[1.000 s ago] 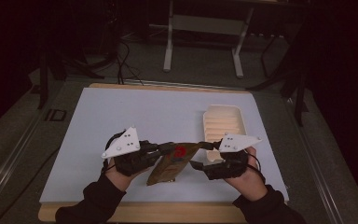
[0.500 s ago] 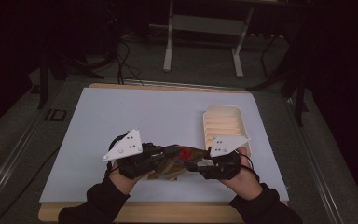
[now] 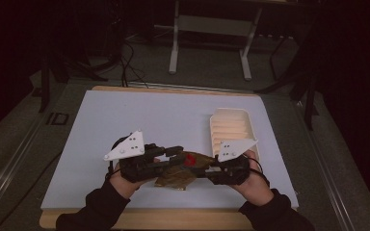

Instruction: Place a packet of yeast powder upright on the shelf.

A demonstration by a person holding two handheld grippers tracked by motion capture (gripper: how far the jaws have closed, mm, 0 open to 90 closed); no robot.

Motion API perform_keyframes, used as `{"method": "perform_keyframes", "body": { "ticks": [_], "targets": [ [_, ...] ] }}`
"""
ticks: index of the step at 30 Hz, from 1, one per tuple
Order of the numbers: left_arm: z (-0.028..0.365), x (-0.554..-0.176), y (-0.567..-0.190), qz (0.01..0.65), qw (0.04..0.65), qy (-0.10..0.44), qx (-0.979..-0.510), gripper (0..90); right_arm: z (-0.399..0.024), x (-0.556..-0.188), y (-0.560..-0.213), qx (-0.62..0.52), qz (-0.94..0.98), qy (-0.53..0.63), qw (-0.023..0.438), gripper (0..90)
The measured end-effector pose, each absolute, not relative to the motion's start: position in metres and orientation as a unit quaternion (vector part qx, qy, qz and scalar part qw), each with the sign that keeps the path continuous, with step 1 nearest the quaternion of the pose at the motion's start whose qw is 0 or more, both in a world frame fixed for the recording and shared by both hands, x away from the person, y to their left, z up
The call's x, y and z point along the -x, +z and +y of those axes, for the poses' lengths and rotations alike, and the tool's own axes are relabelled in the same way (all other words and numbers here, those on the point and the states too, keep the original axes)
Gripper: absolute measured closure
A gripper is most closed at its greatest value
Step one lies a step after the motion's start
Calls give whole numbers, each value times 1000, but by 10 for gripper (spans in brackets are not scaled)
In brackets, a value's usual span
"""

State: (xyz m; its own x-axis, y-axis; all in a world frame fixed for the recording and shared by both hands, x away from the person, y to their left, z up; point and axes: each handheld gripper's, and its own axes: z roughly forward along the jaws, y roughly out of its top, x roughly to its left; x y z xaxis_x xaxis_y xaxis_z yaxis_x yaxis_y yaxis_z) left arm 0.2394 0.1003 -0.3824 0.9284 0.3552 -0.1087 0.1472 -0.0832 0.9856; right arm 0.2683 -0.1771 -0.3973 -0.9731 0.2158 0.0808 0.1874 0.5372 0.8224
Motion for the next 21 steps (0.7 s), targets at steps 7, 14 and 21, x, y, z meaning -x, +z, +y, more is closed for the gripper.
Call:
{"method": "perform_keyframes", "body": {
  "ticks": [7, 14, 21],
  "targets": [
    [105, -237, -381, 173, 669, 115, -714, 278, -183, -272, -393, -121, 874, 469, 29, 754],
    [114, -238, -390, 184, 654, 122, -724, 150, -197, -276, -376, -121, 864, 487, 50, 755],
    [119, -242, -410, 199, 625, 123, -745, 150, -212, -287, -357, -118, 855, 499, 78, 755]
  ]
}}
